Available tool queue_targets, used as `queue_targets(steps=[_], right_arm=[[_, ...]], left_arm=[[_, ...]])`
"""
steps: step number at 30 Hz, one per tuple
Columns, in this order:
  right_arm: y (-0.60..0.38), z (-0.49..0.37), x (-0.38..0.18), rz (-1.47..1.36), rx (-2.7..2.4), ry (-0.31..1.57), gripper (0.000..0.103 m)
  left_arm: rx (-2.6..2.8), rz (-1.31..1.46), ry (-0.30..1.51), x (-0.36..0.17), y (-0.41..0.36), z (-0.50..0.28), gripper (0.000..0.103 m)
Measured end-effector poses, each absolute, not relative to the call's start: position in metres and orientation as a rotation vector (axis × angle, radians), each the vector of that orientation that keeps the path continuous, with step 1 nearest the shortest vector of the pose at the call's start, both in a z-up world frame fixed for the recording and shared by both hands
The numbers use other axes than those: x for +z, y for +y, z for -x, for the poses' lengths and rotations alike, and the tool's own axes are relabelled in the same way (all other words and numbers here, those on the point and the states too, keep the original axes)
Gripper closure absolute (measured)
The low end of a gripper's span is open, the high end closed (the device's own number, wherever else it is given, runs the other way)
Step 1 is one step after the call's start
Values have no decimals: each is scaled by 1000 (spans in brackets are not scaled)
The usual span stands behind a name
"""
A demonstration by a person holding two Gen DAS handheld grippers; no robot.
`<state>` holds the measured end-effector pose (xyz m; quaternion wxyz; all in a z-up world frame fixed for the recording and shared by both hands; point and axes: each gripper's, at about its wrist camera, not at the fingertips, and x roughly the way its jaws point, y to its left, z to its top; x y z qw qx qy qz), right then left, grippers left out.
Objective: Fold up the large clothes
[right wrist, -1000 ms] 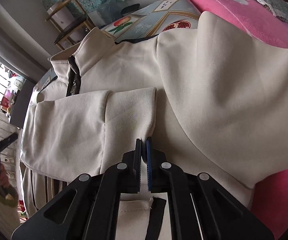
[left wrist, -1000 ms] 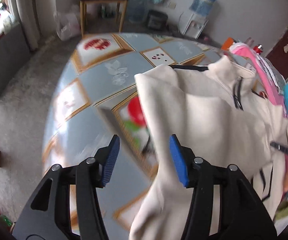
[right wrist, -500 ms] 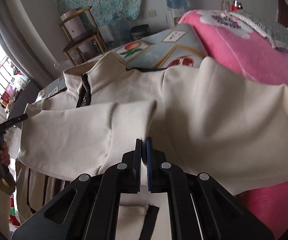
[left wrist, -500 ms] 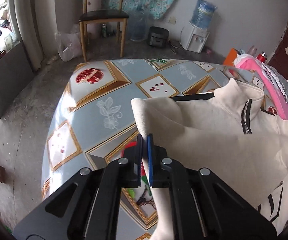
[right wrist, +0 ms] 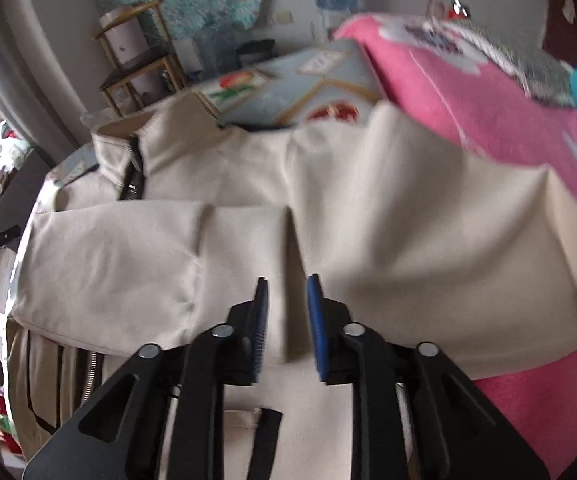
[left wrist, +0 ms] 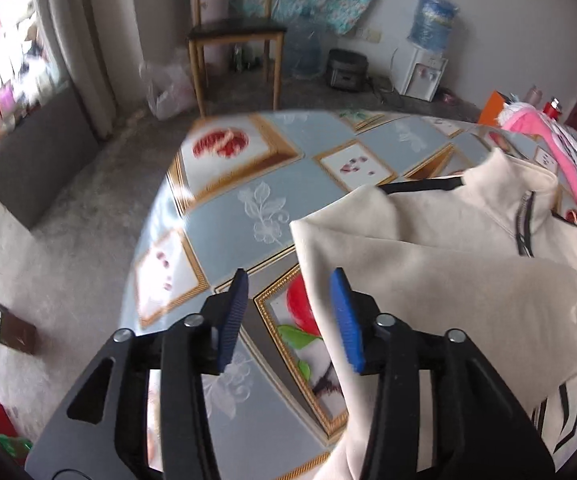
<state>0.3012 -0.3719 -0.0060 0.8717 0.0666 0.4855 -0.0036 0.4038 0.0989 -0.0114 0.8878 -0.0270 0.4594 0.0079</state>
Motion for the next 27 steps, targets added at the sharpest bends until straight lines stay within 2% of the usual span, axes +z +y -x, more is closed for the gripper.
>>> queue_targets(steps=[1, 2, 7, 10, 13, 15, 16, 17, 21, 23, 27], right_arm=[[-365, -299, 0, -127, 20, 994, 62], [-354, -299, 3, -106, 54, 983, 59], [-305, -310, -23, 39, 97, 1065, 59], [-296, -314, -47, 104, 53, 1136, 59], [-301, -302, -33, 89, 51, 1117, 59], [-318, -289, -13, 39, 51, 1090, 53], [-330, -281, -2, 34, 31, 1072, 44], [-345, -272, 9, 40, -3, 1054, 41], [-408, -245, 39, 37, -146, 1033, 41], [-446, -228, 47, 18, -229, 1032, 34], [-527, -192, 41, 21, -416, 1088, 34]], left_arm=[[7, 33, 951, -7, 93, -399, 60], [-18, 0, 950, -2, 82, -392, 60], [-165, -103, 978, 4, 16, -362, 45], [-206, -176, 1002, -10, -19, -348, 40], [-222, -242, 1020, -25, -43, -341, 39], [-229, -280, 1025, -34, -56, -335, 39], [-225, -295, 1026, -38, -60, -334, 39], [-223, -304, 1029, -42, -63, -334, 39], [-206, -315, 1027, -50, -63, -334, 36], [-203, -326, 1023, -50, -64, -333, 35], [-204, -345, 1018, -49, -64, -335, 33]])
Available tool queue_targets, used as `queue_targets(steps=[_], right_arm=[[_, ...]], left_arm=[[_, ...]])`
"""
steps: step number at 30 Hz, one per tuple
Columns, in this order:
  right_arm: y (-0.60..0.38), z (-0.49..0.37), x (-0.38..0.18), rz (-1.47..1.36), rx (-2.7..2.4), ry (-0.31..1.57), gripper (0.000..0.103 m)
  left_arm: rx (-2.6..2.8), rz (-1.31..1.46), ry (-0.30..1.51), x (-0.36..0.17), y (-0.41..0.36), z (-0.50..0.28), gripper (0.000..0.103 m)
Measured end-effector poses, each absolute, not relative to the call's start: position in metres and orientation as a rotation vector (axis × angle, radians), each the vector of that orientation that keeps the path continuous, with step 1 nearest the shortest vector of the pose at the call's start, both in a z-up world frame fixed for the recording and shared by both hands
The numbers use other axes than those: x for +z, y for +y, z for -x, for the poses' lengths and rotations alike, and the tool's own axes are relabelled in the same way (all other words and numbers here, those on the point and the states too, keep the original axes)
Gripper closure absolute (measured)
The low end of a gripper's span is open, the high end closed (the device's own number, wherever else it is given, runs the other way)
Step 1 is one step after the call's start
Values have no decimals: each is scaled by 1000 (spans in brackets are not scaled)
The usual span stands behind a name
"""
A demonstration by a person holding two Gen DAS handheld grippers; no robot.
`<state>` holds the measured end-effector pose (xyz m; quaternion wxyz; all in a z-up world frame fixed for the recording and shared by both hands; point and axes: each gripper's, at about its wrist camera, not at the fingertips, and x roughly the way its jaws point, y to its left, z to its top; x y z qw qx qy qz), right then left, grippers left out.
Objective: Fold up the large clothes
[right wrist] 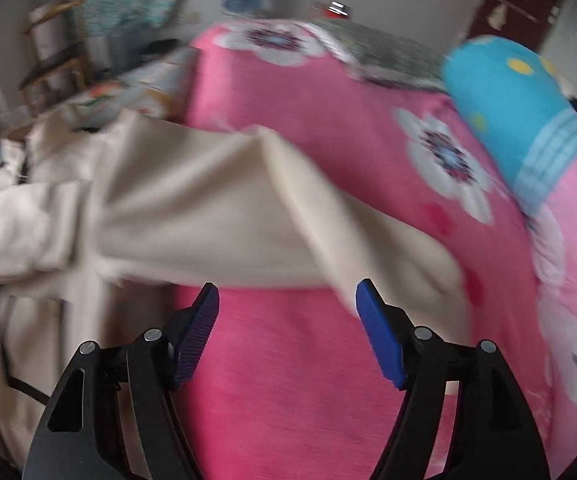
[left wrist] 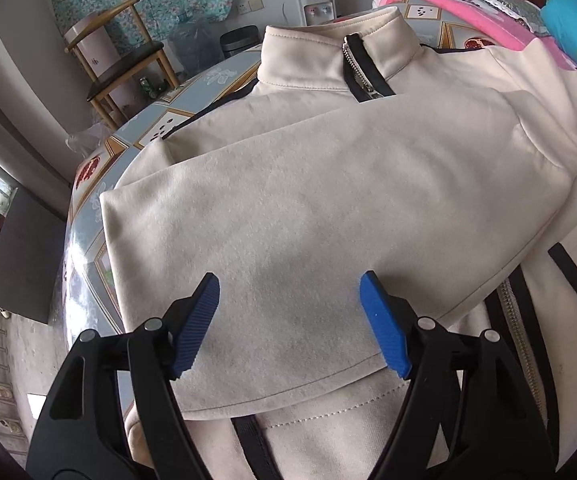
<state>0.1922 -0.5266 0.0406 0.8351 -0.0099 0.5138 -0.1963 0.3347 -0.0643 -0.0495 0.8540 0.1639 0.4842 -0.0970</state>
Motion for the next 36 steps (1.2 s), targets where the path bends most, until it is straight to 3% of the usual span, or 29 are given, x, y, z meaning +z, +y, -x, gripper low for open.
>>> queue_targets(steps=[10, 12, 14, 16, 21, 29, 36], right_arm=[[-588, -161, -9, 147, -585, 1216, 36], [-597, -159, -16, 126, -602, 1232, 55], [-604, -158, -16, 66, -611, 1229, 85], [-611, -153, -11, -26, -604, 1215, 93], [-602, -144, 20, -108, -525, 1149, 95], [-548, -127, 128, -439, -132, 876, 95], [-452, -173, 196, -554, 303, 720, 95]], left_arm=[[-213, -320, 1030, -50, -60, -340, 30], [-212, -323, 1029, -50, -60, -340, 29], [-212, -325, 1028, -50, -59, -340, 29], [-212, -323, 1029, -50, -59, -340, 28], [-219, -319, 1031, -50, -59, -341, 28], [-232, -292, 1027, -51, -54, -340, 28], [-245, -239, 1047, -51, -48, -345, 28]])
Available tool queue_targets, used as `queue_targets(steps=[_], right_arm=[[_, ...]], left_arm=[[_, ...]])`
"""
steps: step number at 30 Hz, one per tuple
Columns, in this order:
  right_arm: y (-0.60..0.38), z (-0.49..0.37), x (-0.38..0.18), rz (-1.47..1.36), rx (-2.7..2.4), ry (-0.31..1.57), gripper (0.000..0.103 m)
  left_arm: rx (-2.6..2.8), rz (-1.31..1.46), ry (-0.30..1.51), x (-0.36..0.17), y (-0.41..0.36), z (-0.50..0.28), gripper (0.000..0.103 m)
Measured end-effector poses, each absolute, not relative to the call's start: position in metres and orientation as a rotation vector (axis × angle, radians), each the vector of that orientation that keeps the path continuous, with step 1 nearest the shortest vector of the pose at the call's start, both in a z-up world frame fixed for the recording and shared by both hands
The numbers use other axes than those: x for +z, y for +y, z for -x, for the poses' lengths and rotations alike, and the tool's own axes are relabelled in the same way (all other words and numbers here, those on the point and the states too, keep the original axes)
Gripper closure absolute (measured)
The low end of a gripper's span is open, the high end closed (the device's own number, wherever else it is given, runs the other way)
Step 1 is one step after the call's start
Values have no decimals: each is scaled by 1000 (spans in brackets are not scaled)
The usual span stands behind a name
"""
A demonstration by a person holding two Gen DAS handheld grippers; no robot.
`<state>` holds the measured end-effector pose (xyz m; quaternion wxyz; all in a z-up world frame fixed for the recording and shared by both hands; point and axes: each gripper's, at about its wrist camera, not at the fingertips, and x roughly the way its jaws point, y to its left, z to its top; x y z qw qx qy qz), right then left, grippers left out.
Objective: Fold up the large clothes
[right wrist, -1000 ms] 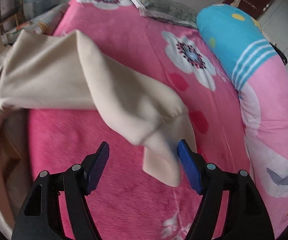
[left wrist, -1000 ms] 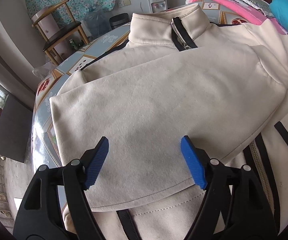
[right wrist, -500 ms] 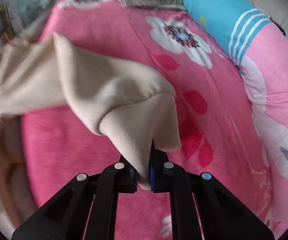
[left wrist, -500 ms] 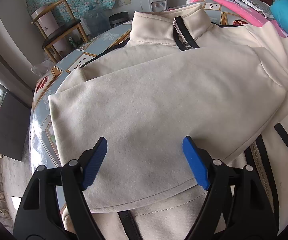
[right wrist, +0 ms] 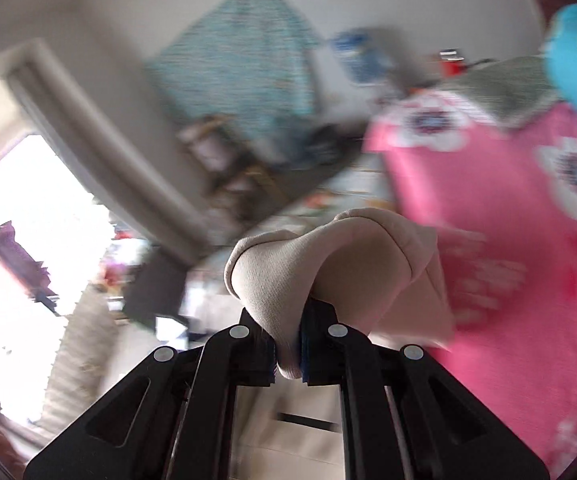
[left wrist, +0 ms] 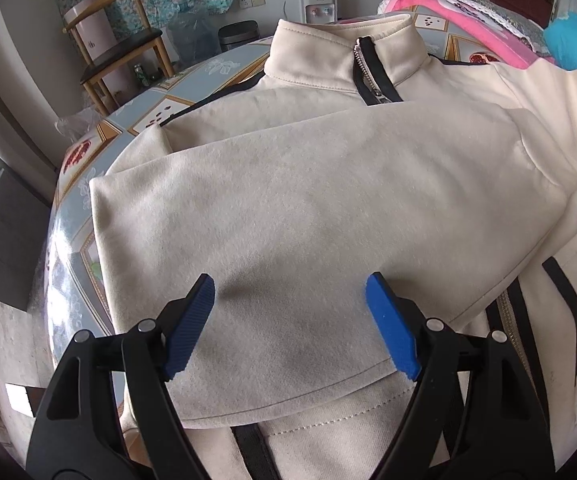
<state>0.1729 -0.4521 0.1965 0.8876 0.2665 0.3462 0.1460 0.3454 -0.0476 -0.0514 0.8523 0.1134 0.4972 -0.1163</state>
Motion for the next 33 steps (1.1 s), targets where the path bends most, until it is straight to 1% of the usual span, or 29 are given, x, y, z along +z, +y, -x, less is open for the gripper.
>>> queue_targets(steps=[4, 6, 8, 9, 10, 11, 12, 13, 14, 16, 20, 22, 23, 24, 25, 28, 33], right_arm=[[-387, -225, 198, -634, 469, 732, 95], [-352, -256, 187, -680, 526, 760, 94], [-320, -285, 167, -714, 547, 812, 91], [-300, -306, 148, -746, 557, 864, 91], [-281, -324, 128, -756, 558, 930, 86], [-267, -330, 117, -752, 559, 972, 75], [-248, -344, 95, -740, 556, 1044, 66], [-235, -352, 79, -724, 549, 1095, 51], [-225, -357, 64, -701, 539, 1133, 48], [-212, -358, 47, -695, 547, 1158, 48], [-232, -352, 29, -693, 526, 1148, 48], [-247, -351, 19, -676, 483, 1138, 48], [-253, -351, 13, -680, 465, 1145, 49], [-256, -353, 7, -689, 451, 1153, 51], [-260, -355, -2, -699, 437, 1161, 57], [-262, -365, -19, -692, 402, 1166, 63], [-256, -383, -35, -697, 397, 1167, 64]], left_arm=[[-237, -218, 1058, -50, -38, -347, 29], [-240, -201, 1061, -48, -30, -346, 29], [-241, -180, 1069, -45, -21, -344, 29], [-243, -172, 1073, -43, -15, -342, 29], [-245, -166, 1073, -40, -7, -338, 29], [-245, -167, 1073, -39, -3, -336, 29], [-245, -171, 1073, -37, 4, -333, 29], [-248, -173, 1075, -36, 10, -329, 29], [-250, -173, 1076, -34, 15, -327, 29], [-259, -165, 1080, -31, 27, -322, 29], [-289, -128, 1075, -26, 39, -319, 32], [-311, -88, 1070, -22, 42, -322, 40], [-324, -60, 1069, -21, 44, -324, 41], [-339, -22, 1075, -20, 45, -327, 44], [-360, 47, 1093, -21, 49, -332, 46], [-397, 251, 1138, -28, 59, -346, 49], [-406, 548, 1210, -51, 73, -370, 46]])
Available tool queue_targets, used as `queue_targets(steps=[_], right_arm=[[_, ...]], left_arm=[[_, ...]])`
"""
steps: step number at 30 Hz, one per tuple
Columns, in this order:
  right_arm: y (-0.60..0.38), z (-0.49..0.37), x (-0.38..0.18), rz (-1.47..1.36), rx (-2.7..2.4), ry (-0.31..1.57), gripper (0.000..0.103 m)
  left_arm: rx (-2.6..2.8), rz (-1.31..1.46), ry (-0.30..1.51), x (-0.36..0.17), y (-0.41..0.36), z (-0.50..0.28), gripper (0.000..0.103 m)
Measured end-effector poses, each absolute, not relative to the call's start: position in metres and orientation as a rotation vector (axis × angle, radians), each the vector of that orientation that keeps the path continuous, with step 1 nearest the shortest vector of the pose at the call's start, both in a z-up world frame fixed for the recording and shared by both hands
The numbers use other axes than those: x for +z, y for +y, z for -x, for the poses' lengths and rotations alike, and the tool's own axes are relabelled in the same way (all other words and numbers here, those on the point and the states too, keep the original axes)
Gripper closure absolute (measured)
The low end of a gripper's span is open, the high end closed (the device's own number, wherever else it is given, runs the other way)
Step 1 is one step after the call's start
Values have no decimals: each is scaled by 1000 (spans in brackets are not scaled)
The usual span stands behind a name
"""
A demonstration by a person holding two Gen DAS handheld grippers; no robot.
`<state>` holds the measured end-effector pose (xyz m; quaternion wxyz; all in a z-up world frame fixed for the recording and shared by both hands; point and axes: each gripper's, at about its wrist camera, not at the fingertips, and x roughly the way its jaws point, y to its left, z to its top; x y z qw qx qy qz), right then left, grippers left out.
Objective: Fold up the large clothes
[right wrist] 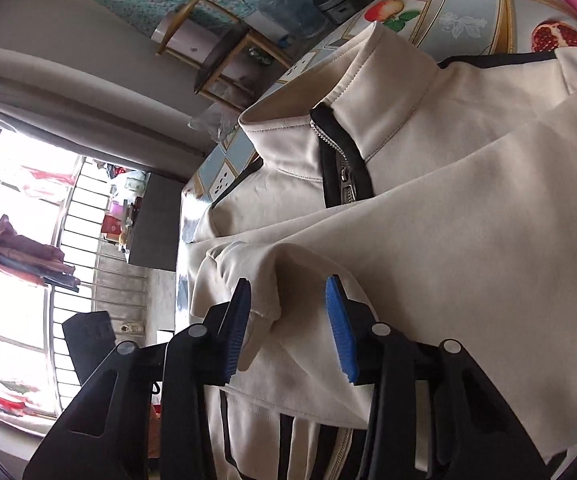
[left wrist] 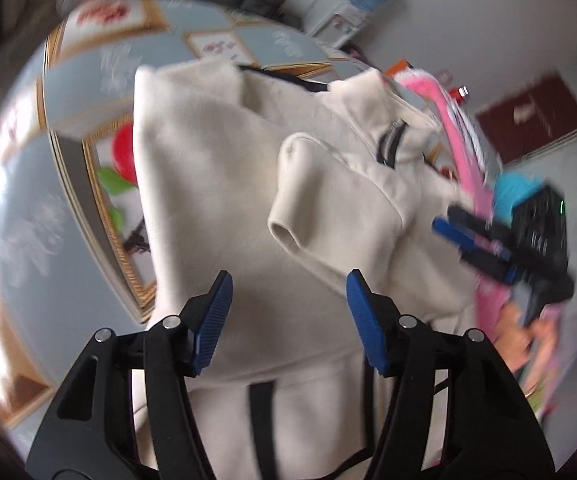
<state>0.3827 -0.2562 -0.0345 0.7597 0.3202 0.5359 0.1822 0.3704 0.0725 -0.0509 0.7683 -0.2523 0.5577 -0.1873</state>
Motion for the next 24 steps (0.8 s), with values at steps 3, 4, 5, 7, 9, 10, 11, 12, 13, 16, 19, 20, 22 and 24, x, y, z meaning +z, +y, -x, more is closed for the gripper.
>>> queue_targets(steps=[3, 4, 5, 7, 9, 10, 11, 12, 13, 16, 19, 20, 22, 24], right_arm=[[-254, -379, -36, -673, 412, 1173, 64], [-254, -375, -34, -650, 417, 1172, 64], [-253, -371, -31, -628, 422, 1169, 64], [-257, -360, -26, -577, 430, 1161, 64], [-265, -349, -22, -554, 427, 1154, 64], [-270, -344, -20, -543, 422, 1149, 64], [-274, -339, -19, -532, 415, 1143, 64], [-281, -333, -18, -520, 402, 1135, 64], [-286, -329, -16, -511, 391, 1130, 64], [-305, -315, -10, -471, 356, 1103, 64], [-321, -304, -3, -423, 321, 1079, 64], [-325, -301, -1, -407, 312, 1074, 64], [-331, -296, 1, -369, 289, 1067, 64], [-335, -293, 0, -346, 272, 1069, 64]], left_arm=[[-355, 642, 1220, -62, 74, -384, 47], [-339, 656, 1215, -62, 73, -388, 47], [-329, 660, 1212, -62, 71, -391, 47], [-303, 636, 1206, -59, 63, -398, 53], [-287, 604, 1205, -57, 57, -403, 67], [-280, 576, 1211, -57, 50, -406, 82], [-274, 544, 1217, -57, 46, -408, 91], [-269, 482, 1218, -53, 38, -408, 98], [-270, 398, 1206, -46, 30, -407, 99], [-327, 116, 1110, -6, 11, -393, 99], [-395, -45, 1031, 26, 10, -379, 99], [-406, -87, 1023, 33, 16, -377, 99], [-394, -125, 1050, 32, 30, -381, 98], [-356, -129, 1114, 16, 50, -391, 98]])
